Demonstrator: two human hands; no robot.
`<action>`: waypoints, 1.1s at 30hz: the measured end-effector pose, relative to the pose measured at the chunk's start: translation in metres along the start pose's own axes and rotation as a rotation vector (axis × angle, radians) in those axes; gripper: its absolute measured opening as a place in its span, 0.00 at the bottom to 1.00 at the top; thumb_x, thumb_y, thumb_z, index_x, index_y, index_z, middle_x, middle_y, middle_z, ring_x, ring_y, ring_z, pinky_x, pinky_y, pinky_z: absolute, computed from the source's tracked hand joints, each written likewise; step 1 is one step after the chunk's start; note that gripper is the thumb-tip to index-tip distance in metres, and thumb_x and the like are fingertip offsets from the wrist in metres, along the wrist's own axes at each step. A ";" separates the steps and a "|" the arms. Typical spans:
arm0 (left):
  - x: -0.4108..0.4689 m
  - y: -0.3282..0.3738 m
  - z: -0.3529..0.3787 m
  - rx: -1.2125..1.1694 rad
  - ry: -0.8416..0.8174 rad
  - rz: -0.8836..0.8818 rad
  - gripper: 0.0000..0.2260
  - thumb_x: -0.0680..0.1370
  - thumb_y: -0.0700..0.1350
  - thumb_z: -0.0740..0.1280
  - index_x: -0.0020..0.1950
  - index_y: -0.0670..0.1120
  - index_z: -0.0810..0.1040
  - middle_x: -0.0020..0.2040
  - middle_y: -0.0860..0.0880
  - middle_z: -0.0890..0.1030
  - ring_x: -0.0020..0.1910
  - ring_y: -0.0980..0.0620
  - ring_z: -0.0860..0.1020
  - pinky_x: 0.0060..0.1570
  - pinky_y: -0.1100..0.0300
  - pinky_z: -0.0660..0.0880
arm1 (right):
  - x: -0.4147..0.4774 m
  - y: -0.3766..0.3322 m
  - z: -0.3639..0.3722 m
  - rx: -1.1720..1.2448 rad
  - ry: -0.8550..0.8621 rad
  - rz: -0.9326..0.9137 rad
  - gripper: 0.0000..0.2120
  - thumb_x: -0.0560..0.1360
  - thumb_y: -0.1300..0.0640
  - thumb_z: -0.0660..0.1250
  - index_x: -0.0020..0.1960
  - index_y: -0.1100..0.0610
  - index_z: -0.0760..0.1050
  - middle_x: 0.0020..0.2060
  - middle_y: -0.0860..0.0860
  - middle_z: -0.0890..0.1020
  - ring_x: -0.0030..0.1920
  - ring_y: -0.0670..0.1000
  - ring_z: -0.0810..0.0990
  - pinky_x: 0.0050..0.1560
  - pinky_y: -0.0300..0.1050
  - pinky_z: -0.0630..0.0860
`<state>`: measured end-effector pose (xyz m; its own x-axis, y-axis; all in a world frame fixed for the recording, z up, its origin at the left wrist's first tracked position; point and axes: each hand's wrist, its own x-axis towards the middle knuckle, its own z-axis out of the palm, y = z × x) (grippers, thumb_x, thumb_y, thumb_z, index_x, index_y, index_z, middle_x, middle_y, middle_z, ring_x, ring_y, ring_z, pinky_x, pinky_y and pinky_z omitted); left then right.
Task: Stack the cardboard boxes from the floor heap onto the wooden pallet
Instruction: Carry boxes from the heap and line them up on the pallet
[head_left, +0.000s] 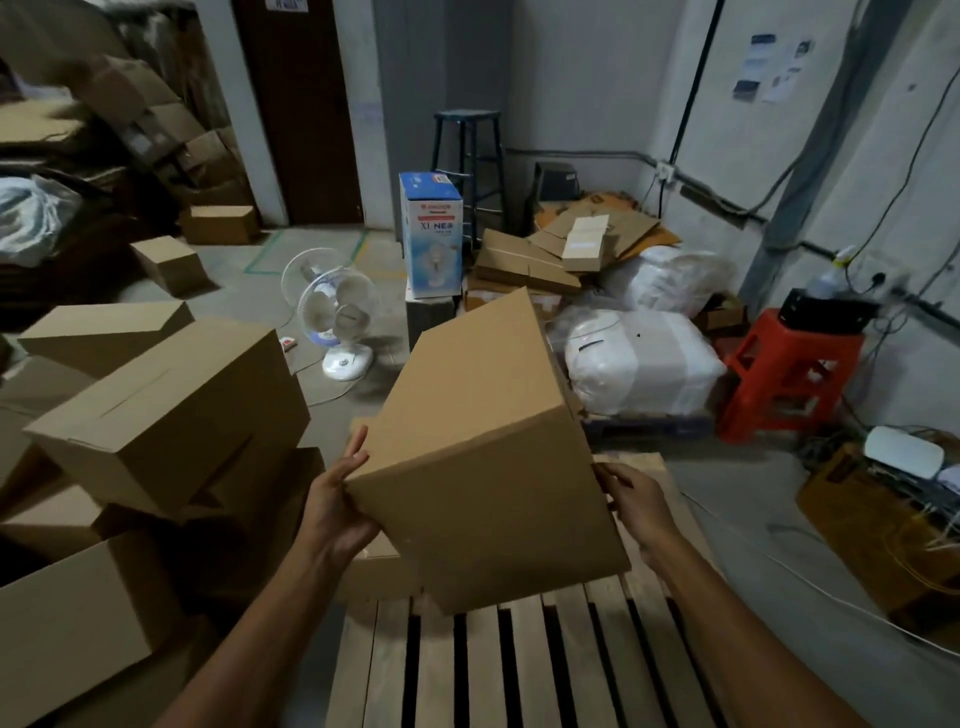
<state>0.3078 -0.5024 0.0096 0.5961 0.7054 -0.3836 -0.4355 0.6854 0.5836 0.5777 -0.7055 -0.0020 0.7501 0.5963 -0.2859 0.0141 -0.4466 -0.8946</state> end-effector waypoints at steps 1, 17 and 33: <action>0.001 -0.006 0.005 -0.040 0.014 0.004 0.26 0.74 0.41 0.66 0.72 0.56 0.74 0.69 0.40 0.74 0.58 0.40 0.78 0.66 0.44 0.71 | 0.007 0.003 -0.009 0.013 -0.025 0.031 0.15 0.82 0.47 0.63 0.61 0.55 0.79 0.53 0.55 0.85 0.48 0.54 0.84 0.49 0.52 0.80; 0.039 -0.087 0.096 0.952 0.020 0.088 0.28 0.82 0.67 0.50 0.76 0.54 0.66 0.76 0.52 0.64 0.74 0.50 0.63 0.77 0.47 0.54 | 0.066 0.020 -0.064 0.414 -0.104 0.162 0.18 0.75 0.54 0.74 0.63 0.54 0.79 0.51 0.53 0.85 0.51 0.55 0.83 0.43 0.50 0.80; 0.179 -0.126 0.014 1.089 0.047 -0.064 0.30 0.80 0.40 0.67 0.79 0.51 0.57 0.64 0.49 0.72 0.59 0.47 0.76 0.45 0.61 0.76 | 0.154 0.119 0.021 0.304 -0.240 0.470 0.38 0.76 0.45 0.70 0.79 0.36 0.53 0.79 0.52 0.57 0.76 0.67 0.58 0.50 0.81 0.73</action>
<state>0.4783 -0.4650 -0.1224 0.5596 0.6961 -0.4497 0.4404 0.2100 0.8729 0.6815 -0.6528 -0.1595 0.4599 0.5312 -0.7116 -0.4981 -0.5091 -0.7020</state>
